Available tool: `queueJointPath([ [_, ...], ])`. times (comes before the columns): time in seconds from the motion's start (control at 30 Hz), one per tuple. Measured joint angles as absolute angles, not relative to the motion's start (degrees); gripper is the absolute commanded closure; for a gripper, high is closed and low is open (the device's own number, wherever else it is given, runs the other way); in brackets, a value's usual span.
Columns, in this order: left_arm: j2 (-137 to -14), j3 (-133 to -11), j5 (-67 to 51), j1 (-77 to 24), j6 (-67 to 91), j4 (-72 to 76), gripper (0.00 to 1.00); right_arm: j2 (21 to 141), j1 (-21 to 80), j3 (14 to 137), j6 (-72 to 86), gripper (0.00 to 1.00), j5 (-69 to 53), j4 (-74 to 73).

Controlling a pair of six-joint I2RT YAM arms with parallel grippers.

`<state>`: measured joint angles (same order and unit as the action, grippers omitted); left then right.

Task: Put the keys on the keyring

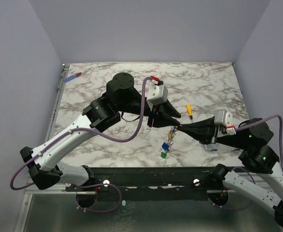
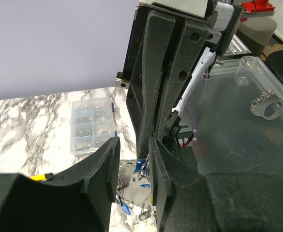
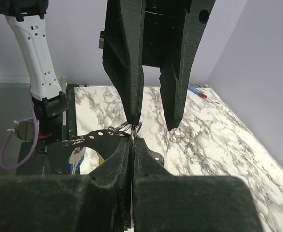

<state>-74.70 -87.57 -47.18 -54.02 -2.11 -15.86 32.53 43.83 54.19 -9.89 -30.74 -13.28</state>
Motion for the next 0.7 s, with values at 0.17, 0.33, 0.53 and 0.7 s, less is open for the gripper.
queueJointPath([
  [0.17, -74.67, -86.74, -47.18, -54.0, -1.74, -14.74, 0.57, 32.6, 43.83, 54.24, -9.82, 0.99, -30.44, -13.54],
  [0.33, -74.67, -85.8, -47.18, -54.0, -1.28, -14.06, 0.53, 32.95, 43.83, 54.24, -9.58, 0.99, -29.43, -13.87],
  [0.53, -74.39, -85.23, -47.16, -54.02, -0.86, -13.37, 0.64, 33.28, 43.83, 54.26, -9.1, 0.99, -29.08, -13.82],
  [0.7, -73.95, -84.12, -47.11, -54.02, -0.6, -13.15, 0.69, 33.19, 43.83, 54.28, -8.82, 0.99, -28.97, -13.78],
])
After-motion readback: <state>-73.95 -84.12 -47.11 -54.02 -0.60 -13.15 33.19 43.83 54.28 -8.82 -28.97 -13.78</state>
